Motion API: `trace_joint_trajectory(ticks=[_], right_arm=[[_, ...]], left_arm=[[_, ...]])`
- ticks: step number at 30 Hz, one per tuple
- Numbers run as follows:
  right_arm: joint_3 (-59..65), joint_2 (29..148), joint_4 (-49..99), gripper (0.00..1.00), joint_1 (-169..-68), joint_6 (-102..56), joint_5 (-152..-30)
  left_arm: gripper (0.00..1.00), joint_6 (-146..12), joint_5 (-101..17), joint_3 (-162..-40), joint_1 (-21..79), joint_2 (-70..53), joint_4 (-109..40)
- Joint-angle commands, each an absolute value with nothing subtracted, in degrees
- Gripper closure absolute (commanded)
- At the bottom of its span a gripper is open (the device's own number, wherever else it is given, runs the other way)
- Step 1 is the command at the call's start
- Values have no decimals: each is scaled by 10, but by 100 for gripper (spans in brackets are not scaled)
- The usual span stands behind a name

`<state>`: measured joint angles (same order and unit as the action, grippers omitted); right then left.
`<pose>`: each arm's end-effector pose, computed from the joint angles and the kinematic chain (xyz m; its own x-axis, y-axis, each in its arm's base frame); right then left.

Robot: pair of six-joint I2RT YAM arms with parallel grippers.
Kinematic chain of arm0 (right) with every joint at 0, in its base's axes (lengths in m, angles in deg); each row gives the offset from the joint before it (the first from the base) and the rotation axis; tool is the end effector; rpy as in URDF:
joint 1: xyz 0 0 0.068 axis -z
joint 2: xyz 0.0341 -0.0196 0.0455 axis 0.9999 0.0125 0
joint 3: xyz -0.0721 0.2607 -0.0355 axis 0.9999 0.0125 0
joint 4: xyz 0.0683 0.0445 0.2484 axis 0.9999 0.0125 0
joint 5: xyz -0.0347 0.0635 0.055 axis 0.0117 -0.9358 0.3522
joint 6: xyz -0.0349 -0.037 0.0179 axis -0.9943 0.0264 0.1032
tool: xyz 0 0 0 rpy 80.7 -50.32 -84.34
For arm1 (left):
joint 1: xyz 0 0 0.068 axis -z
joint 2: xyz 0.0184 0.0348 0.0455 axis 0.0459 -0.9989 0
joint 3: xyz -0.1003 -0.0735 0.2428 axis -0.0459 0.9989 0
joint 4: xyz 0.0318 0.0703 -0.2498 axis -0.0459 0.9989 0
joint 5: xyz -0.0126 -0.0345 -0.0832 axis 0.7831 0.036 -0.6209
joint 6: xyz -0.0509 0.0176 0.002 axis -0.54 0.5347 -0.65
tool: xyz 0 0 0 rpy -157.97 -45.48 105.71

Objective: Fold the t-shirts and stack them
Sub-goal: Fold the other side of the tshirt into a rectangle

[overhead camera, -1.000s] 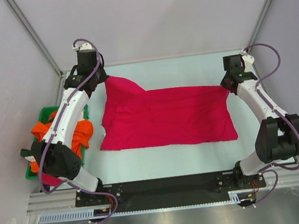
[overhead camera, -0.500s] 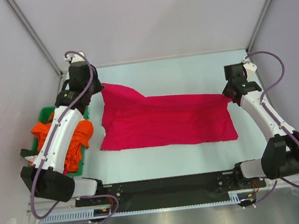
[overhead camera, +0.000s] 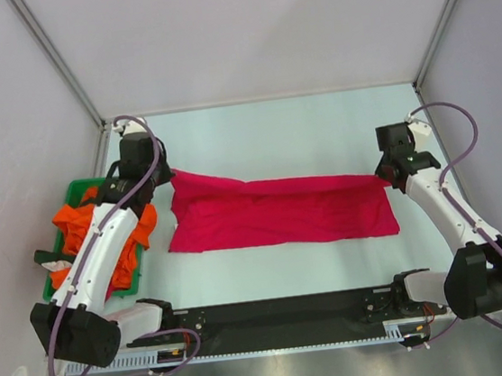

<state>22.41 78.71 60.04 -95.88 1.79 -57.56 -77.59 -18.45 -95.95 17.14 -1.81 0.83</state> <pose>0.2536 0.0135 0.2762 -0.5603 0.4108 -0.7193 0.5521 0.8326 0.0455 0.2536 -0.0558 0.3502 -0.5263 -0.2388 -0.8161 -0.1825 0.9691 -0.1659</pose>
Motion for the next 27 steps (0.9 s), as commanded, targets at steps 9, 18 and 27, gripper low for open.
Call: trace_joint_trajectory(ticks=[9,18,27], right_arm=[[288,747,618,100,-975,45,-555],[312,745,641,100,-995,63,-552],[335,739,672,100,-997,77,-556]], left_arm=[[100,-791,-176,-873,173,33,-11],[100,-811,-189,-802,176,61,-8],[100,-810,-191,-762,176,73,-3]])
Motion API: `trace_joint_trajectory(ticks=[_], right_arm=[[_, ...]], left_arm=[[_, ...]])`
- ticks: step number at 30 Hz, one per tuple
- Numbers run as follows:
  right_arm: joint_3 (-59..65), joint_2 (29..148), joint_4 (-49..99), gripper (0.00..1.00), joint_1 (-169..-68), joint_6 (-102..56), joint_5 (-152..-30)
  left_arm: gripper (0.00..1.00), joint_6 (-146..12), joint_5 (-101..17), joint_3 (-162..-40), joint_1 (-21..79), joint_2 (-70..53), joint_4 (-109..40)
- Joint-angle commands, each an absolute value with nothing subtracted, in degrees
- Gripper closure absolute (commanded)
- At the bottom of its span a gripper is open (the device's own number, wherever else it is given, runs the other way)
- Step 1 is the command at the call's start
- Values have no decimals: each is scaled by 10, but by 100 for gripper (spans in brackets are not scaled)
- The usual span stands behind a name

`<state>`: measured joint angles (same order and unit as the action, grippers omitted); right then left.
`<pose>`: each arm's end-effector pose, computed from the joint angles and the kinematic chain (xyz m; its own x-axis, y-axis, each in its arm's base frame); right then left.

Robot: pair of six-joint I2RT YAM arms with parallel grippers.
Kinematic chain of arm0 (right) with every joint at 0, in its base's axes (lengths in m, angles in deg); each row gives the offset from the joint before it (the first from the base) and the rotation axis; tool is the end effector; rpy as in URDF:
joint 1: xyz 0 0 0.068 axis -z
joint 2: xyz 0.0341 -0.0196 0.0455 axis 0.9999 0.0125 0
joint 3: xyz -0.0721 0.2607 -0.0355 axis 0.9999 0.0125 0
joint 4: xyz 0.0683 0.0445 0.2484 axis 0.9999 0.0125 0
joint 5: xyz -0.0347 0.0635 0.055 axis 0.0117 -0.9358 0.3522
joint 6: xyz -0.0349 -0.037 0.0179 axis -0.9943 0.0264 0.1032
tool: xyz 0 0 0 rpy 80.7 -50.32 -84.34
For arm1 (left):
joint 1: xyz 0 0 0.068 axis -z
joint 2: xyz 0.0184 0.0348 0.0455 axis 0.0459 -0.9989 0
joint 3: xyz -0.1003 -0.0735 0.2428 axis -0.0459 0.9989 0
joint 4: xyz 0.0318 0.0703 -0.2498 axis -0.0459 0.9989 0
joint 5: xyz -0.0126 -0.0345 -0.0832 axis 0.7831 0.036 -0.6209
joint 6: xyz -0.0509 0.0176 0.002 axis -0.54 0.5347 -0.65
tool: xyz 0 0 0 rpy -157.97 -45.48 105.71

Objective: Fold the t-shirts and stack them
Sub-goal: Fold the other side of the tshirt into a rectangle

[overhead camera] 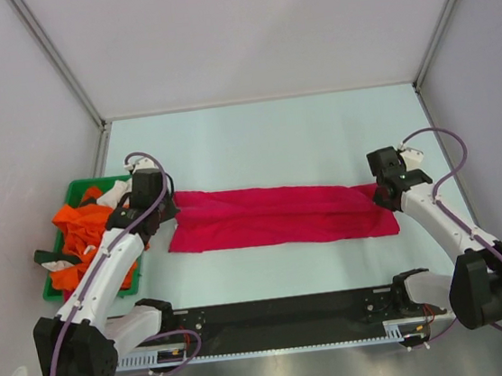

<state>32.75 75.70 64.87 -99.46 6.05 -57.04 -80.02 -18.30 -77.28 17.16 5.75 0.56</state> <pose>0.2183 0.0229 0.2270 -0.6814 0.4115 -0.6052 0.5501 0.8335 -0.0526 0.2156 -0.0459 0.2714 -0.6571 -0.2432 -0.7135 -0.2349 0.9655 -0.1127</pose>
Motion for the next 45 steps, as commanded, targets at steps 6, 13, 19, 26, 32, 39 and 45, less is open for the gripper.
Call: trace_joint_trajectory(ticks=[6,13,19,26,32,39,45], right_arm=[[324,768,693,100,-999,90,-569],[342,776,722,100,-1001,160,-610],[380,762,726,100,-999,206,-628],[383,744,732,100,-995,223,-599],[355,710,682,40,-1013,173,-577],[269,742,620,16,-1016,88,-596],[265,803,548,99,-1015,64,-625]], left_arm=[[100,-815,-192,-750,176,70,3],[100,-822,-190,-750,176,70,20],[100,-837,-214,-740,175,60,26],[100,-842,-221,-739,176,48,36],[56,-840,-224,-755,176,62,34],[30,-831,-230,-792,175,69,-3],[63,-842,-266,-807,176,-16,-53]])
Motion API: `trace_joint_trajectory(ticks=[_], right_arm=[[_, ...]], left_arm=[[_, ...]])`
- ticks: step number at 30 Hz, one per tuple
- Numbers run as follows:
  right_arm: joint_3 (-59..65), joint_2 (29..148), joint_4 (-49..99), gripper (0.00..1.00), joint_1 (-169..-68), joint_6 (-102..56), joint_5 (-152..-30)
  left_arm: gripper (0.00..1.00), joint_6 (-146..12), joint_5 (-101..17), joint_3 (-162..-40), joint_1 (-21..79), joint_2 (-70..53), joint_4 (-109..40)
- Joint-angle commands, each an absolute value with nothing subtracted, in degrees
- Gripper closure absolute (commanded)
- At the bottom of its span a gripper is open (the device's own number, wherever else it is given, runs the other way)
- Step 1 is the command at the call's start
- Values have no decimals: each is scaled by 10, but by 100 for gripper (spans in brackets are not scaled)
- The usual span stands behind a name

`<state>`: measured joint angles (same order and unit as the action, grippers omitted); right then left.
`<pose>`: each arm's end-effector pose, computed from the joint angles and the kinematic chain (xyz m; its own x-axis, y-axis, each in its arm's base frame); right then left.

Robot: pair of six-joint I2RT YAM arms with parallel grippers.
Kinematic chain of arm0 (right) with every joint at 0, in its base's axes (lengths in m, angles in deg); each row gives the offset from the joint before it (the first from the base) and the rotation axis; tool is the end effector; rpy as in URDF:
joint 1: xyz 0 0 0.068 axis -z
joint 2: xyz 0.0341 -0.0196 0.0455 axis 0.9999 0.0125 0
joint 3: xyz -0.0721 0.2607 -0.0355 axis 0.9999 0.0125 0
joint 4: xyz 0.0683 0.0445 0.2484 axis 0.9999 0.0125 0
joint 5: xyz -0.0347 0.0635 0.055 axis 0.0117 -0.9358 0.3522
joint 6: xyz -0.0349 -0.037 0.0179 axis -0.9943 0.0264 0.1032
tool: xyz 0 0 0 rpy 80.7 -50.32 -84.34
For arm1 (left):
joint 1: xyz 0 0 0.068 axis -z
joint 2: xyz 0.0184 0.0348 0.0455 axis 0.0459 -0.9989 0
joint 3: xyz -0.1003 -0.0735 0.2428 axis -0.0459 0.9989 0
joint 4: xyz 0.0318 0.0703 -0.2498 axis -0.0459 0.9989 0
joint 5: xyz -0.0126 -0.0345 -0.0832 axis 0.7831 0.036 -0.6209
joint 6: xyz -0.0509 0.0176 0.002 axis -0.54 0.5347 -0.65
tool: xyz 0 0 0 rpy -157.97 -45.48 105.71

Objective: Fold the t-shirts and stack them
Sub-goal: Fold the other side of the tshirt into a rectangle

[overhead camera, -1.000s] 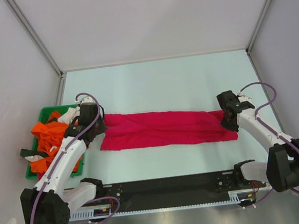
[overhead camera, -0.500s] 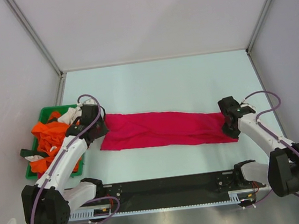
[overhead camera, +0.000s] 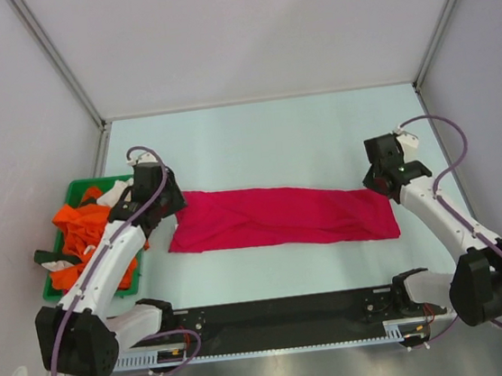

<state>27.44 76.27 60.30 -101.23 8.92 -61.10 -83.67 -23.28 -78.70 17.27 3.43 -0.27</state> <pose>0.2364 0.0360 0.2569 -0.5908 0.4674 -0.6577 0.5184 0.8445 0.1345 0.2243 -0.0518 0.2718 -0.6715 -0.3048 -0.6754 -0.2201 0.9524 -0.2109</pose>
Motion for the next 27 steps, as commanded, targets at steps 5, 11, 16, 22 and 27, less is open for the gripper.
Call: trace_joint_trajectory(ticks=[5,11,16,22,27], right_arm=[[254,871,531,100,-1012,63,-625],[254,918,520,100,-1004,75,-624],[261,933,515,100,-1004,88,-624],[259,975,519,100,-1001,106,-628],[244,1013,535,100,-990,116,-635]], left_arm=[[92,-845,-288,-814,177,-83,-96],[98,-850,-309,-833,177,-144,-110],[97,-847,-314,-837,178,-167,-113],[96,-850,-324,-860,178,-227,-107],[96,-853,-335,-881,178,-282,-96]])
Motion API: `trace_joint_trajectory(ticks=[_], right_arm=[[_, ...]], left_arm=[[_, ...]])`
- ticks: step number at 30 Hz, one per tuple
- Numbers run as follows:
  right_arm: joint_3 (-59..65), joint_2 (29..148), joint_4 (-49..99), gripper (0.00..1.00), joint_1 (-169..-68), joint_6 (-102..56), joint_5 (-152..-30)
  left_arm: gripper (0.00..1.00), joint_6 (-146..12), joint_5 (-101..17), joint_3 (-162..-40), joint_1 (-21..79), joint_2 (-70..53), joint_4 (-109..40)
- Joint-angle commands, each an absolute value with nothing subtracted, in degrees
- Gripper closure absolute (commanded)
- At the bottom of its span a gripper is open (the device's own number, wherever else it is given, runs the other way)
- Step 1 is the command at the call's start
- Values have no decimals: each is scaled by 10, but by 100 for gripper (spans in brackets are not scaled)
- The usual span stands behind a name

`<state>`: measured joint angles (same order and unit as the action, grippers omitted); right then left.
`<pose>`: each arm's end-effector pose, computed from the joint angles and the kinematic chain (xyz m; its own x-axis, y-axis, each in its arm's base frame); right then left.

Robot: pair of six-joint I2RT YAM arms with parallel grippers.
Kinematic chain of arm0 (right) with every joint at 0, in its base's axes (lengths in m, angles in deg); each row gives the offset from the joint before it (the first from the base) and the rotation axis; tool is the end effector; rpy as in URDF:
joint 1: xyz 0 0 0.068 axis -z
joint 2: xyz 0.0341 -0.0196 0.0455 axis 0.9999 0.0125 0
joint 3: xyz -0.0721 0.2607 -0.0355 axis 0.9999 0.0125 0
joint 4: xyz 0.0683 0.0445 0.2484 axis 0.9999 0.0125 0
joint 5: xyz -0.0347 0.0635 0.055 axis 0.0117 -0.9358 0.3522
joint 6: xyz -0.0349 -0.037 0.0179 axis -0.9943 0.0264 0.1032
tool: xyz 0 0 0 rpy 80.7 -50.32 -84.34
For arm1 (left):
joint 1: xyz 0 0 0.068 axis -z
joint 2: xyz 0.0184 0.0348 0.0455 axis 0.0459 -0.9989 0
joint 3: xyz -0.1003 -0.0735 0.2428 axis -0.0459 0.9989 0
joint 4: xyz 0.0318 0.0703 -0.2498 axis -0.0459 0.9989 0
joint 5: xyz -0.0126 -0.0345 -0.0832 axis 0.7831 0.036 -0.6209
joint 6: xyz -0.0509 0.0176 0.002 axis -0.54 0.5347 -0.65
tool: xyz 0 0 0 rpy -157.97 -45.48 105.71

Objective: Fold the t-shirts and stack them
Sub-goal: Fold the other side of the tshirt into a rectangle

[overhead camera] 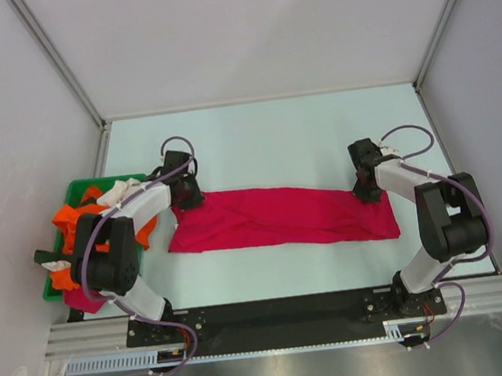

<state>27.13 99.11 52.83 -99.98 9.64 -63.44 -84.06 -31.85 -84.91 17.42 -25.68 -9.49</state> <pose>0.2891 0.0420 0.1659 -0.7357 0.4696 -0.4881 0.5444 0.8387 -0.0137 0.3096 -0.0803 0.1849 -0.8461 -0.2715 -0.4588 -0.1915 0.9579 -0.2137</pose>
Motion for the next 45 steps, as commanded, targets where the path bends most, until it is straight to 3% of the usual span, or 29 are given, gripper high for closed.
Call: trace_joint_trajectory(ticks=[1,20,36,39,41,44,45], right_arm=[[242,1020,539,100,-987,117,-635],[90,1171,583,100,-935,125,-646],[-21,1243,588,100,-929,84,-645],[-13,1209,549,100,-935,65,-647],[-7,1163,531,100,-951,57,-640],[-20,1113,516,84,-970,43,-654],[-41,1104,528,69,-976,40,-657]], left_arm=[[96,-853,-335,-886,178,-288,-93],[97,-865,-358,-1001,178,-414,-52],[96,-863,-341,-1004,156,-405,-47],[87,-858,-321,-1007,156,-378,-53],[72,-856,-320,-1007,156,-346,-62],[60,-855,-318,-1008,156,-299,-67],[57,-853,-320,-1008,157,-290,-66]])
